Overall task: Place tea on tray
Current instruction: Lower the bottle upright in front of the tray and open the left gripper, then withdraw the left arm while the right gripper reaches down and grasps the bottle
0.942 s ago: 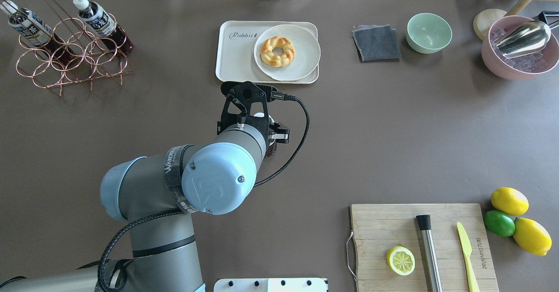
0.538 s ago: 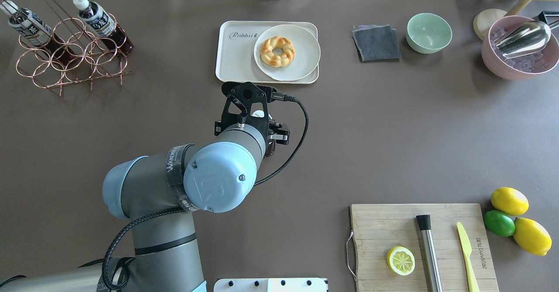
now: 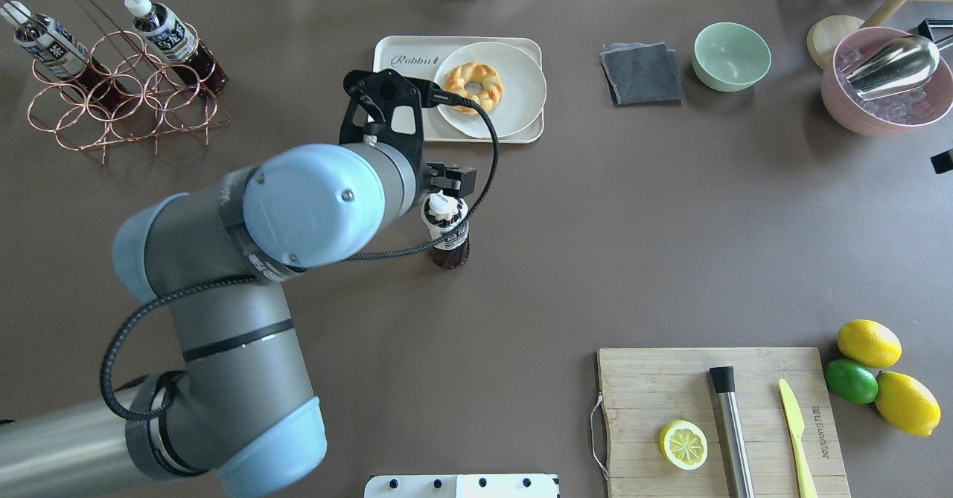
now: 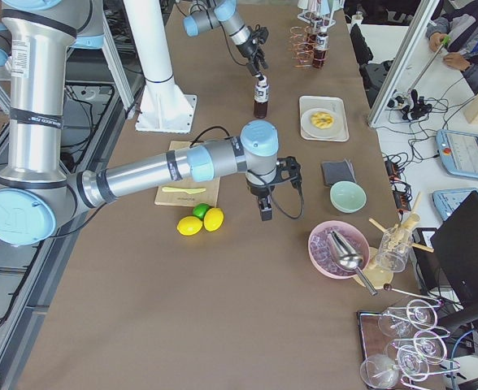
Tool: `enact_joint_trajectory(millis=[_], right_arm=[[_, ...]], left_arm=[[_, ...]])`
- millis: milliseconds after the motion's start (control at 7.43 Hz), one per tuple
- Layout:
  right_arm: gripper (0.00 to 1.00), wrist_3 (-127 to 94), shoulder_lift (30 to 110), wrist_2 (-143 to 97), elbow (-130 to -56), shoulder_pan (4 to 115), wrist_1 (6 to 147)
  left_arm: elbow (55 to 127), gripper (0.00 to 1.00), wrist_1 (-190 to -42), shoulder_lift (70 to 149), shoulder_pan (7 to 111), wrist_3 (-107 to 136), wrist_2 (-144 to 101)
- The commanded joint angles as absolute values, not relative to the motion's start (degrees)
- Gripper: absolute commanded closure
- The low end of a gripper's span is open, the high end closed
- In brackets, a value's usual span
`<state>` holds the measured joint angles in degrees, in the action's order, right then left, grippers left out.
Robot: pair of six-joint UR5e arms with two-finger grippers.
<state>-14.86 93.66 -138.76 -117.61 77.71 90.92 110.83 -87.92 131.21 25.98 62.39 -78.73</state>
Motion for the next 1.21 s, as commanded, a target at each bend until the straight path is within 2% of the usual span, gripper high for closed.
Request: enact_joint_trajectory(millis=[0,269,538,807,1076], right_arm=[[0.0,-40.9,84.7,-137.3,-123.9,64.8,91.0],[0.0,-62.6,73.1,-129.0,-125.4,52.2,91.2],[0.0,-73.5,63.2,-119.3,-124.7,41.6,96.9],[0.03,-77.1,45.1,-112.5,-115.1,34.1,108.6],[0.08,-75.5,39.3,-109.8,-110.2,30.8,108.6]], left_arm=[[112.1,0.03,-88.4,125.4,40.3,54.9,-98.3],[112.7,0.03,-94.0,118.4,48.0,47.1,-105.6],[110.4,0.03,-96.2,113.8,57.1,37.2,-115.0],[110.6,0.03,-96.4,107.6,64.6,28.4,-121.7],[110.7,0.03,-105.1,95.5,71.2,21.6,-126.8]])
